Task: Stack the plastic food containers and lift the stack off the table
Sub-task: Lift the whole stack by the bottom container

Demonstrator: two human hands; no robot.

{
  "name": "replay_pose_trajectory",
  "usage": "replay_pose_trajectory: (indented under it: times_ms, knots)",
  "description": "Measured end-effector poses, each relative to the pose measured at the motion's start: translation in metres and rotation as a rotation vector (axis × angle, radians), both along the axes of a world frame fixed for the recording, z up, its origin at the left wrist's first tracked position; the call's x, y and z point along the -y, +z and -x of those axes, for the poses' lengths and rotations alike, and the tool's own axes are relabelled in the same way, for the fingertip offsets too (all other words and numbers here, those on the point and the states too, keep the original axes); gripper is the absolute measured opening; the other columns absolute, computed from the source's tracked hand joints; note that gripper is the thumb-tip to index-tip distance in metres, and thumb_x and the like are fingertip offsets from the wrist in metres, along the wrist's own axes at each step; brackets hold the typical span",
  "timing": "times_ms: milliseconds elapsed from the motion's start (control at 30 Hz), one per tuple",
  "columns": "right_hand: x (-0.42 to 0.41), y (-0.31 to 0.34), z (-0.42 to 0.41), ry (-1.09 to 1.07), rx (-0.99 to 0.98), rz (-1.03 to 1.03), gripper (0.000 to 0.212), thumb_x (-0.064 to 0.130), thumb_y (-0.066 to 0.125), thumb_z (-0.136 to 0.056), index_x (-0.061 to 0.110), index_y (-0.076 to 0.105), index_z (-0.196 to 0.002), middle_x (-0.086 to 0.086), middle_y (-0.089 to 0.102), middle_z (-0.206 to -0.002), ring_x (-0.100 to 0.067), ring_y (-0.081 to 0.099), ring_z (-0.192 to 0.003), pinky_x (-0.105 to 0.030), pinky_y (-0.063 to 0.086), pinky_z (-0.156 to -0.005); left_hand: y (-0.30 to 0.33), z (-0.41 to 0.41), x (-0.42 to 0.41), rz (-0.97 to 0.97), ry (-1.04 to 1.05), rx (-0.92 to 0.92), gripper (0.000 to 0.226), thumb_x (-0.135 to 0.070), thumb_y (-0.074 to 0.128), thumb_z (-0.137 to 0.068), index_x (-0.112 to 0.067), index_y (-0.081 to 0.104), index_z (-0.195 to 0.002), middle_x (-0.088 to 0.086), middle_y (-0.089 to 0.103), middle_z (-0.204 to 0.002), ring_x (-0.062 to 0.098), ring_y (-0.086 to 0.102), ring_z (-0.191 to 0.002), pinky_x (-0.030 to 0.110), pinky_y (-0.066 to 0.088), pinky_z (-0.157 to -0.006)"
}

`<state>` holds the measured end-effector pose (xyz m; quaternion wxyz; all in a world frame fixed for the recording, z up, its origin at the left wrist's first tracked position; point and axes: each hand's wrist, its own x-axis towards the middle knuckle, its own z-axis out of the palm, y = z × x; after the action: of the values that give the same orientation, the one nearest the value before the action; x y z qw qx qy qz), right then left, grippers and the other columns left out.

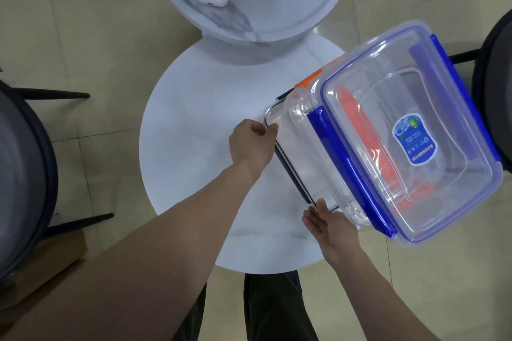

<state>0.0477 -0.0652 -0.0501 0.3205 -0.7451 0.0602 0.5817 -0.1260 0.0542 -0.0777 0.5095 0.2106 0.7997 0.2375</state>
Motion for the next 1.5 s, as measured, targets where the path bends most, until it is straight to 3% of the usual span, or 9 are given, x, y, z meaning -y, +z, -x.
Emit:
replay_pose_trajectory:
  times_ms: [133, 267, 533, 733, 933, 1067, 1233, 1367, 1500]
  knots:
    - [-0.003, 0.004, 0.001, 0.067, 0.164, -0.026, 0.032, 0.007, 0.075, -0.087, 0.0, 0.063, -0.116, -0.02, 0.068, -0.101, -0.032, 0.071, -0.087, -0.03, 0.063, -0.057, 0.003, -0.011, 0.007, 0.008, -0.007, 0.02, 0.028, -0.031, 0.077, -0.082, -0.015, 0.06, -0.098, -0.007, 0.061, -0.081, 0.01, 0.059, -0.07, 0.027, 0.051, -0.07]
    - [-0.006, 0.007, 0.003, 0.124, 0.28, 0.002, 0.039, 0.013, 0.079, -0.084, 0.0, 0.063, -0.117, -0.021, 0.07, -0.102, -0.031, 0.072, -0.084, -0.024, 0.061, -0.051, 0.002, -0.01, 0.01, 0.021, -0.072, -0.004, 0.036, -0.033, 0.082, -0.079, -0.019, 0.057, -0.1, -0.012, 0.06, -0.077, 0.002, 0.058, -0.068, 0.024, 0.049, -0.067]
    - [-0.019, 0.001, -0.01, 0.143, 0.282, 0.039, 0.041, 0.013, 0.082, -0.081, -0.003, 0.065, -0.114, -0.016, 0.07, -0.091, -0.03, 0.07, -0.079, -0.026, 0.059, -0.051, 0.001, -0.012, -0.013, 0.036, -0.109, -0.001, 0.036, -0.029, 0.087, -0.073, -0.015, 0.059, -0.091, -0.007, 0.061, -0.073, 0.009, 0.059, -0.065, 0.028, 0.053, -0.071]
    - [-0.039, -0.009, -0.027, 0.124, 0.299, 0.047, 0.045, 0.013, 0.084, -0.079, -0.004, 0.065, -0.116, -0.022, 0.071, -0.096, -0.03, 0.07, -0.078, -0.037, 0.06, -0.065, 0.003, -0.022, -0.036, 0.042, -0.078, 0.048, 0.035, -0.026, 0.086, -0.075, -0.017, 0.054, -0.087, -0.006, 0.06, -0.074, 0.009, 0.058, -0.061, 0.023, 0.049, -0.06]
    - [-0.067, -0.012, -0.047, 0.16, 0.336, 0.041, 0.034, 0.008, 0.083, -0.08, -0.005, 0.066, -0.106, -0.019, 0.069, -0.086, -0.028, 0.067, -0.067, -0.036, 0.06, -0.063, 0.004, -0.032, -0.059, 0.085, -0.031, 0.08, 0.04, -0.027, 0.089, -0.07, -0.021, 0.05, -0.078, 0.006, 0.073, -0.091, 0.027, 0.075, -0.082, 0.039, 0.061, -0.079]
    - [-0.089, -0.011, -0.058, 0.192, 0.357, 0.064, 0.023, 0.008, 0.082, -0.08, -0.001, 0.066, -0.094, -0.019, 0.07, -0.083, -0.027, 0.067, -0.065, -0.035, 0.058, -0.062, 0.005, -0.039, -0.074, 0.093, 0.005, 0.116, 0.04, -0.026, 0.09, -0.069, -0.02, 0.051, -0.078, 0.007, 0.073, -0.092, 0.029, 0.075, -0.085, 0.04, 0.062, -0.08]
    - [-0.107, -0.012, -0.069, 0.24, 0.391, 0.058, 0.028, 0.009, 0.084, -0.079, -0.002, 0.067, -0.099, -0.019, 0.072, -0.087, -0.028, 0.069, -0.068, -0.035, 0.06, -0.062, 0.004, -0.044, -0.088, 0.093, 0.016, 0.125, 0.04, -0.025, 0.09, -0.07, -0.018, 0.051, -0.078, 0.007, 0.074, -0.091, 0.029, 0.075, -0.086, 0.039, 0.062, -0.078]
    - [-0.114, -0.011, -0.071, 0.231, 0.393, 0.037, 0.02, 0.007, 0.083, -0.079, 0.005, 0.064, -0.085, -0.019, 0.071, -0.085, -0.028, 0.068, -0.066, -0.035, 0.06, -0.063, 0.004, -0.045, -0.095, 0.076, 0.0, 0.117, 0.042, -0.026, 0.09, -0.069, -0.018, 0.05, -0.075, 0.009, 0.074, -0.09, 0.031, 0.075, -0.086, 0.042, 0.062, -0.079]
    - [-0.123, -0.007, -0.069, 0.235, 0.405, 0.004, 0.027, 0.004, 0.082, -0.079, 0.01, 0.058, -0.07, -0.02, 0.068, -0.079, -0.03, 0.065, -0.062, -0.036, 0.059, -0.064, 0.003, -0.045, -0.1, 0.072, -0.003, 0.118, 0.042, -0.026, 0.09, -0.069, -0.017, 0.05, -0.075, 0.01, 0.075, -0.09, 0.031, 0.075, -0.086, 0.043, 0.063, -0.079]
